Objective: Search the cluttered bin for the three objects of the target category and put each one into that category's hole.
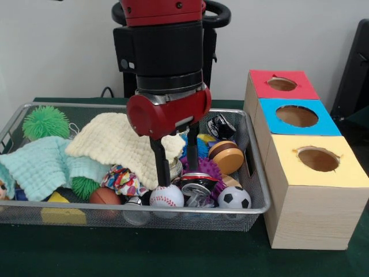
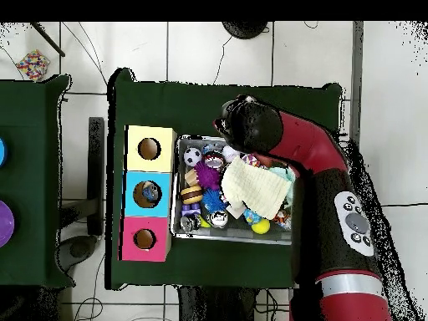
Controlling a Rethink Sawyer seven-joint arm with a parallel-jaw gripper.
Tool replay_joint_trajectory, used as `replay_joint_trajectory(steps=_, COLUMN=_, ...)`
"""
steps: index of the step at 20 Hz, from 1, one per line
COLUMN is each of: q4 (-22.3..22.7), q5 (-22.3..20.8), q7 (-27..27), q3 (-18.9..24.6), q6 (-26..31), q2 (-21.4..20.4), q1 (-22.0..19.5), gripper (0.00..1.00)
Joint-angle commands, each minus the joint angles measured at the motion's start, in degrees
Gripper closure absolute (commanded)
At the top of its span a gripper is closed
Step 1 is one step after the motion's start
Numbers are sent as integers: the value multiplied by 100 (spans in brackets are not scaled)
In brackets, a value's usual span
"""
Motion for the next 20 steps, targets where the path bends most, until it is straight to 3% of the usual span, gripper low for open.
replay_joint_trajectory(steps=1, q4=728, q5=156, q7=773, q3=633, q6=338, q2=219, q1=-224, gripper=0)
replay_joint_trajectory(steps=7, q4=794, q5=181, q7=632, q3=828, q6=673, q2=262, q1=-323, gripper=0)
replay_joint_trajectory(steps=13, q4=304, q5=-336, q7=160, q3=513, q6=1838, q2=407, q1=-21, gripper=0)
replay_joint_trajectory(steps=20, q4=48, q5=-760, q7=52, q3=387, q6=2137, q2=519, q1=128, gripper=0)
